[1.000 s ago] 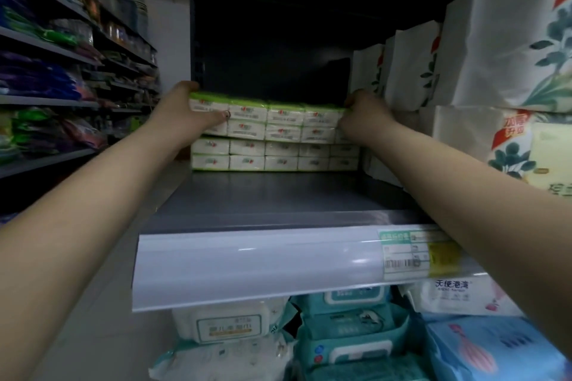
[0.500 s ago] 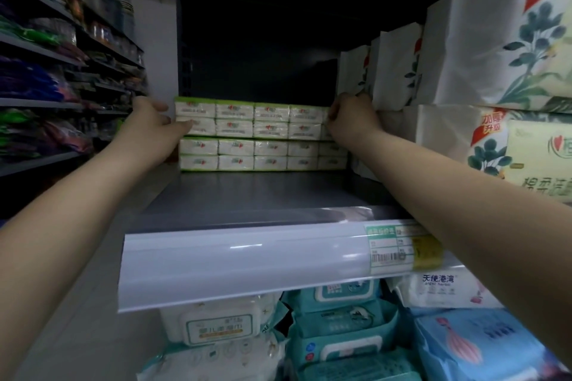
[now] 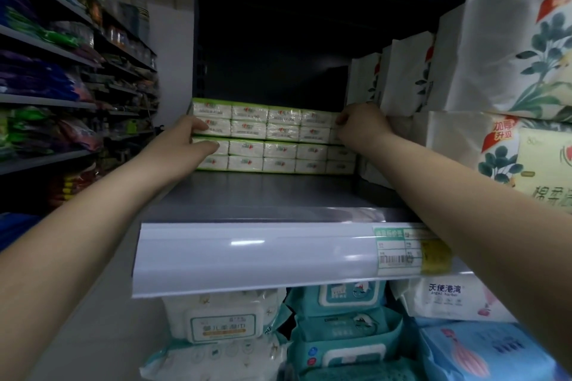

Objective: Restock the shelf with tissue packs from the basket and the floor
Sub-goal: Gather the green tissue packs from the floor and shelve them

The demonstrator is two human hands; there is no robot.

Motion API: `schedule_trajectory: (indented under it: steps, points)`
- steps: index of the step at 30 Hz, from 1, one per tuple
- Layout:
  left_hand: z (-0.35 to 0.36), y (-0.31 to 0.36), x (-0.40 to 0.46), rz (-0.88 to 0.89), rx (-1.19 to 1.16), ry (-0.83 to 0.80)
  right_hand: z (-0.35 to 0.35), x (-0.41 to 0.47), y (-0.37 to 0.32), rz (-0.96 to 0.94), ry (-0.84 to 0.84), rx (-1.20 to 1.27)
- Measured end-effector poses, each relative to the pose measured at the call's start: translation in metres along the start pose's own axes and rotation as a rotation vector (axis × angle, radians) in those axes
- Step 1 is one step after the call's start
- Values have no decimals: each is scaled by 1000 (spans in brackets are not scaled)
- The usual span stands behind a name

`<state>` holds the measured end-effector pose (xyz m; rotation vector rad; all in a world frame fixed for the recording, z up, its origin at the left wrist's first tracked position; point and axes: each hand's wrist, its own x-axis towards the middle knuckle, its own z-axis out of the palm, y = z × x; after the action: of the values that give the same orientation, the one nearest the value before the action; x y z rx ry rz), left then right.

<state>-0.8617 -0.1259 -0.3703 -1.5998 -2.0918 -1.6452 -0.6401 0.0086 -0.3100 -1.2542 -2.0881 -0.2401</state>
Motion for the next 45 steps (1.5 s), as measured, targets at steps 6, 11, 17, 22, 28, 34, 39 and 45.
schedule_trajectory:
  steps: [6, 11, 17, 22, 28, 34, 39, 45]
  points:
    - [-4, -5, -5, -20, -82, -176, -9, -4, -4, 24, -85, 31]
    - [-25, 2, -19, -7, -107, -286, -22, -17, -15, 33, -221, 104]
    - [-64, 9, -69, 204, 385, -138, -64, -75, -60, -200, -262, 501]
    - [-100, -1, -134, 244, 578, 50, -71, -148, -117, -631, -195, 396]
    - [-126, -40, -232, 111, 607, 72, -36, -241, -170, -957, -192, 530]
    - [-144, -96, -347, -201, 671, 111, 46, -327, -201, -1029, -512, 703]
    - [-163, -128, -435, -404, 796, 90, 115, -393, -222, -1058, -755, 695]
    - [-163, -154, -524, -631, 886, 55, 184, -460, -236, -1115, -921, 635]
